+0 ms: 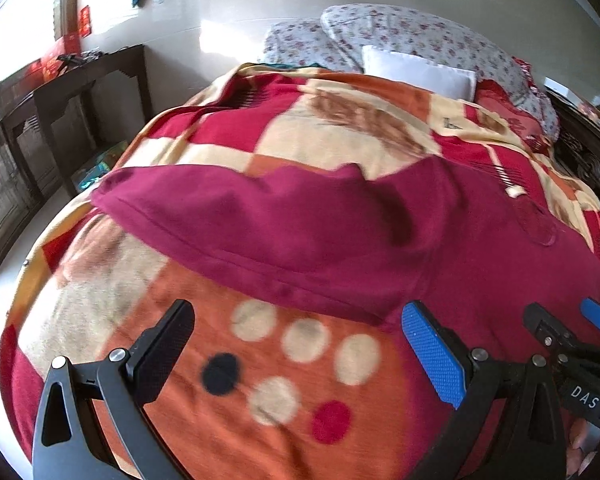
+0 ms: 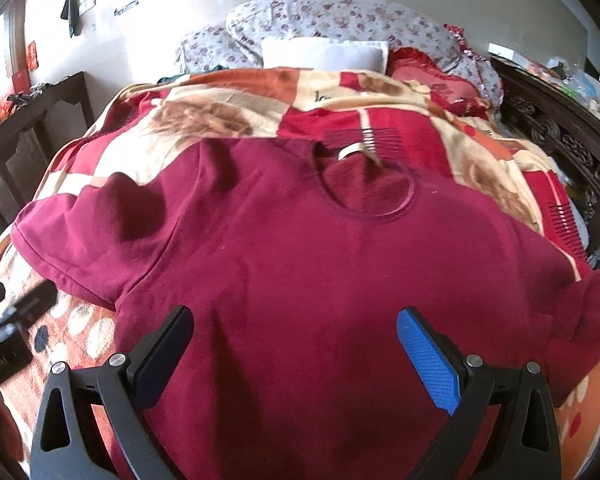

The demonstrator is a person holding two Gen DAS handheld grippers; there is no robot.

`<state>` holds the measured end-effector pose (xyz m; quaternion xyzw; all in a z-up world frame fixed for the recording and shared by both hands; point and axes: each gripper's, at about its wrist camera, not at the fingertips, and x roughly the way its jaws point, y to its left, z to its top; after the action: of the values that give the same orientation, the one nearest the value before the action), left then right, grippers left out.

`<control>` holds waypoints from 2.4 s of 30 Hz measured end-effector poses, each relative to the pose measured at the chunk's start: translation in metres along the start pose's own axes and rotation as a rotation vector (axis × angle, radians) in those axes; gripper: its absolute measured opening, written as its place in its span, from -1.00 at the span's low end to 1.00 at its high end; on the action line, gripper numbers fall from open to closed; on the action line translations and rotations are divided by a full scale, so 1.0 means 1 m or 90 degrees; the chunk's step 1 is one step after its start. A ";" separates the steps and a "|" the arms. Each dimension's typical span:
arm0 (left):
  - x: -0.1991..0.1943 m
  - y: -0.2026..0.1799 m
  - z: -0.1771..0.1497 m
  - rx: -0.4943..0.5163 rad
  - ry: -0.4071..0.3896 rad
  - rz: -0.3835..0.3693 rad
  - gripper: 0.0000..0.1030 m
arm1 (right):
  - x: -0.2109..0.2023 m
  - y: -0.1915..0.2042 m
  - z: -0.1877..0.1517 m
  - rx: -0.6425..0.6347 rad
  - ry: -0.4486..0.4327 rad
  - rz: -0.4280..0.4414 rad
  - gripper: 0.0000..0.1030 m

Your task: Fold small clothes

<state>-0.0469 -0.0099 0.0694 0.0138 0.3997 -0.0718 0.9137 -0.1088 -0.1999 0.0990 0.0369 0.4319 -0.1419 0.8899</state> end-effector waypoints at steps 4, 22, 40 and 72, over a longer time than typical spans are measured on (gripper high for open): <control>0.008 0.040 0.011 -0.032 0.009 0.028 1.00 | 0.006 0.012 0.001 -0.018 0.004 0.011 1.00; 0.090 0.234 0.071 -0.355 0.050 0.094 1.00 | 0.013 0.056 0.007 -0.078 0.011 0.114 0.96; 0.087 0.218 0.100 -0.329 0.002 0.032 -0.84 | -0.004 0.009 0.013 -0.013 0.001 0.123 0.96; -0.014 -0.206 -0.003 0.143 0.082 -0.367 -0.07 | -0.054 -0.218 -0.023 0.222 -0.036 0.066 0.97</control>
<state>-0.0879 -0.2119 0.0844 0.0053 0.4334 -0.3707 0.8214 -0.2198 -0.3927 0.1390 0.2091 0.3731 -0.1694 0.8879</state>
